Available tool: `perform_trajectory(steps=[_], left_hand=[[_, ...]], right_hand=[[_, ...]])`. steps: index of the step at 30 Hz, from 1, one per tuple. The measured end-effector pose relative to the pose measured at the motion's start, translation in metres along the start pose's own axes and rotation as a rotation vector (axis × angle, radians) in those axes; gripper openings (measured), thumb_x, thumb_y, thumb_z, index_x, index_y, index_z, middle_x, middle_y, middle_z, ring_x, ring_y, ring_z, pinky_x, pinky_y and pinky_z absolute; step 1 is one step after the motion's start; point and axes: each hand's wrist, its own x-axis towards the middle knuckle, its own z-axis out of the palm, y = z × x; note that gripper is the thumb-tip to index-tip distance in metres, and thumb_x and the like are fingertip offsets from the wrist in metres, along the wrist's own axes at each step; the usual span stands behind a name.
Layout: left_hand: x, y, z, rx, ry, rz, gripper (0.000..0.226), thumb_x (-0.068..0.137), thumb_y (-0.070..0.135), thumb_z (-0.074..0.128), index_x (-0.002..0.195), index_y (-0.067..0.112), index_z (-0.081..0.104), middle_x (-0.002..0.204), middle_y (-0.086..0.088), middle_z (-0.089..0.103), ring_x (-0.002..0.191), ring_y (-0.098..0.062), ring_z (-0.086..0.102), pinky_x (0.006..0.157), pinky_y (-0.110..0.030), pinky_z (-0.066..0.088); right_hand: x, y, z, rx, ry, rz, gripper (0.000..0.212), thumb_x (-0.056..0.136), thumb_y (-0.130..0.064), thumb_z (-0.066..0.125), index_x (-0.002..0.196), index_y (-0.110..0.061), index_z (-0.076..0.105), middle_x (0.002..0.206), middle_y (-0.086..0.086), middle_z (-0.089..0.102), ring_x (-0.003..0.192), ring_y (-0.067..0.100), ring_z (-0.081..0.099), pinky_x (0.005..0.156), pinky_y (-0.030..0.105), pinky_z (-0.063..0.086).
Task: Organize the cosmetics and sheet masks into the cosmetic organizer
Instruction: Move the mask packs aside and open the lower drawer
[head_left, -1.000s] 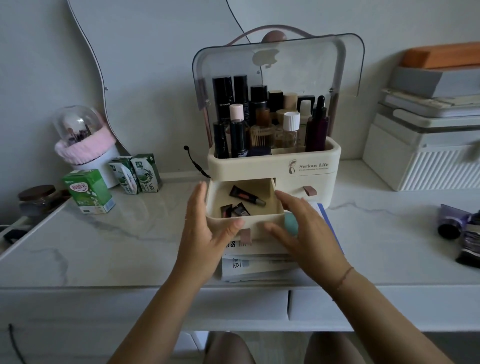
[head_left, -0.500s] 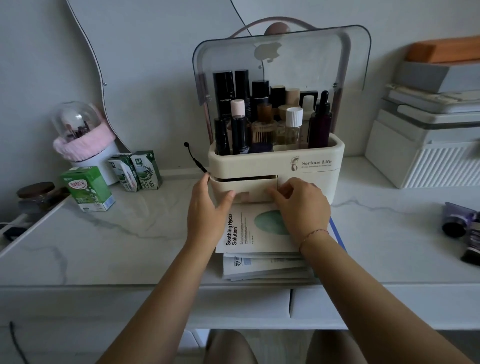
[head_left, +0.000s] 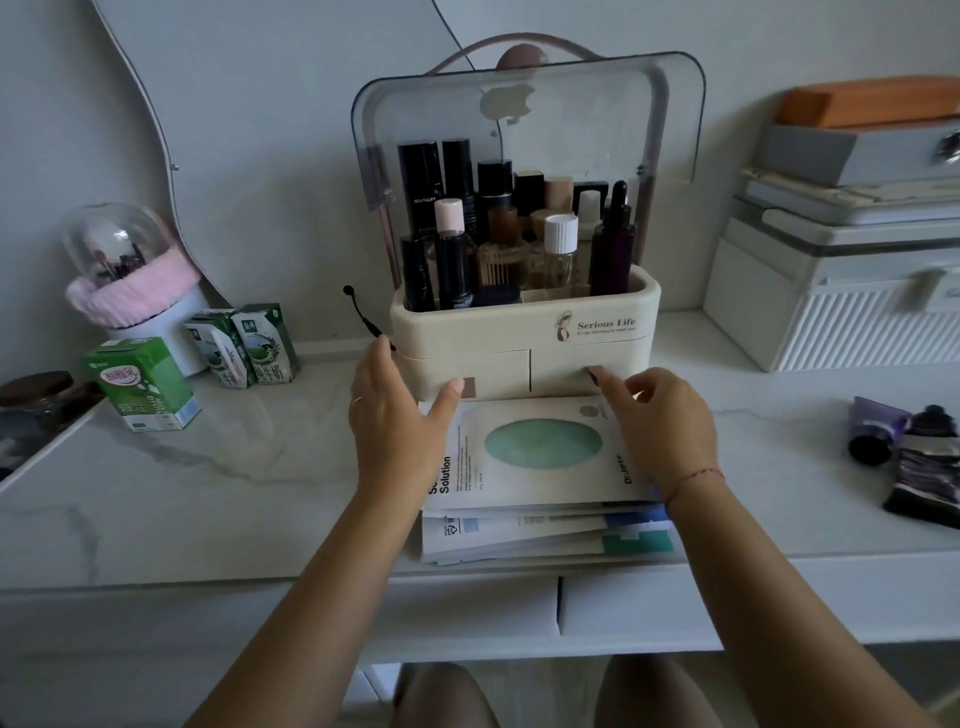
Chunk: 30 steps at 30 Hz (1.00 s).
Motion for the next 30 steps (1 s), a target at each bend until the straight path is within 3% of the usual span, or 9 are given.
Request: perform_trajectory(steps=[3, 7, 9, 16, 20, 24, 26, 28, 30], left_hand=[[-0.032, 0.014, -0.01, 0.113, 0.028, 0.306, 0.068, 0.089, 0.053, 0.048, 0.142, 0.014, 0.032, 0.151, -0.007, 0.031, 0.138, -0.024, 0.026, 0.112, -0.043, 0.024], [-0.053, 0.028, -0.003, 0.329, -0.509, 0.552, 0.08, 0.081, 0.076, 0.021, 0.142, 0.025, 0.035, 0.152, 0.005, 0.03, 0.141, -0.012, 0.017, 0.114, -0.031, 0.004], [-0.058, 0.027, 0.007, 0.42, -0.587, 0.586, 0.086, 0.077, 0.079, 0.023, 0.144, 0.027, 0.03, 0.154, 0.007, 0.025, 0.142, -0.01, 0.013, 0.114, -0.03, 0.003], [-0.063, 0.022, 0.018, 0.326, -0.35, 0.566, 0.086, 0.076, 0.072, 0.038, 0.144, 0.021, 0.029, 0.145, -0.001, 0.038, 0.131, -0.019, 0.034, 0.11, -0.035, 0.025], [-0.067, 0.025, 0.021, 0.221, -0.209, 0.502, 0.111, 0.064, 0.071, 0.054, 0.149, 0.019, 0.006, 0.148, -0.008, 0.021, 0.132, -0.027, 0.024, 0.106, -0.039, 0.022], [-0.068, 0.025, 0.021, 0.083, -0.279, 0.548, 0.107, 0.067, 0.071, 0.051, 0.149, 0.031, -0.005, 0.157, 0.005, 0.002, 0.14, -0.014, 0.011, 0.108, -0.037, 0.02], [-0.068, 0.024, 0.021, 0.07, -0.306, 0.574, 0.105, 0.069, 0.063, 0.061, 0.149, 0.035, 0.0, 0.159, 0.004, 0.005, 0.141, -0.018, 0.021, 0.108, -0.038, 0.031], [-0.068, 0.026, 0.022, 0.055, -0.317, 0.567, 0.105, 0.068, 0.053, 0.072, 0.147, 0.036, 0.007, 0.158, 0.003, 0.013, 0.135, -0.022, 0.036, 0.101, -0.039, 0.042], [-0.069, 0.028, 0.023, 0.031, -0.308, 0.563, 0.099, 0.066, 0.046, 0.077, 0.143, 0.033, 0.017, 0.156, 0.002, 0.018, 0.127, -0.023, 0.045, 0.091, -0.033, 0.048]], right_hand=[[0.004, -0.002, -0.001, 0.127, -0.134, 0.063, 0.05, 0.084, -0.058, 0.052, 0.071, -0.012, 0.066, 0.072, 0.008, 0.068, 0.07, 0.028, 0.062, 0.071, 0.042, 0.056], [0.007, -0.006, -0.002, 0.251, -0.176, 0.117, 0.044, 0.084, -0.05, 0.059, 0.074, -0.008, 0.067, 0.077, 0.011, 0.071, 0.075, 0.032, 0.066, 0.074, 0.046, 0.058], [0.005, -0.007, -0.003, 0.263, -0.169, 0.111, 0.041, 0.084, -0.046, 0.061, 0.072, -0.008, 0.067, 0.077, 0.011, 0.07, 0.078, 0.033, 0.066, 0.075, 0.049, 0.057], [-0.024, 0.001, -0.019, 0.218, -0.151, 0.021, 0.032, 0.087, -0.041, 0.059, 0.073, -0.014, 0.067, 0.074, 0.007, 0.066, 0.074, 0.026, 0.062, 0.071, 0.042, 0.057], [-0.054, 0.01, -0.033, 0.287, -0.164, -0.021, 0.03, 0.085, -0.04, 0.061, 0.072, -0.014, 0.068, 0.068, 0.002, 0.065, 0.063, 0.012, 0.061, 0.052, 0.016, 0.051], [-0.075, 0.017, -0.043, 0.265, -0.185, -0.067, 0.027, 0.081, -0.044, 0.061, 0.071, -0.02, 0.067, 0.067, -0.004, 0.064, 0.065, 0.009, 0.06, 0.054, 0.011, 0.046], [-0.076, 0.021, -0.045, 0.198, -0.09, -0.086, 0.032, 0.073, -0.053, 0.064, 0.083, -0.022, 0.062, 0.084, -0.006, 0.061, 0.075, 0.009, 0.056, 0.065, 0.017, 0.046], [-0.073, 0.024, -0.046, 0.176, 0.021, -0.059, 0.061, 0.066, -0.057, 0.069, 0.112, -0.023, 0.05, 0.113, -0.004, 0.05, 0.098, 0.01, 0.052, 0.086, 0.029, 0.047], [-0.07, 0.022, -0.046, 0.256, -0.008, -0.052, 0.082, 0.066, -0.052, 0.073, 0.133, -0.023, 0.035, 0.133, -0.003, 0.04, 0.118, 0.011, 0.045, 0.096, 0.026, 0.043]])
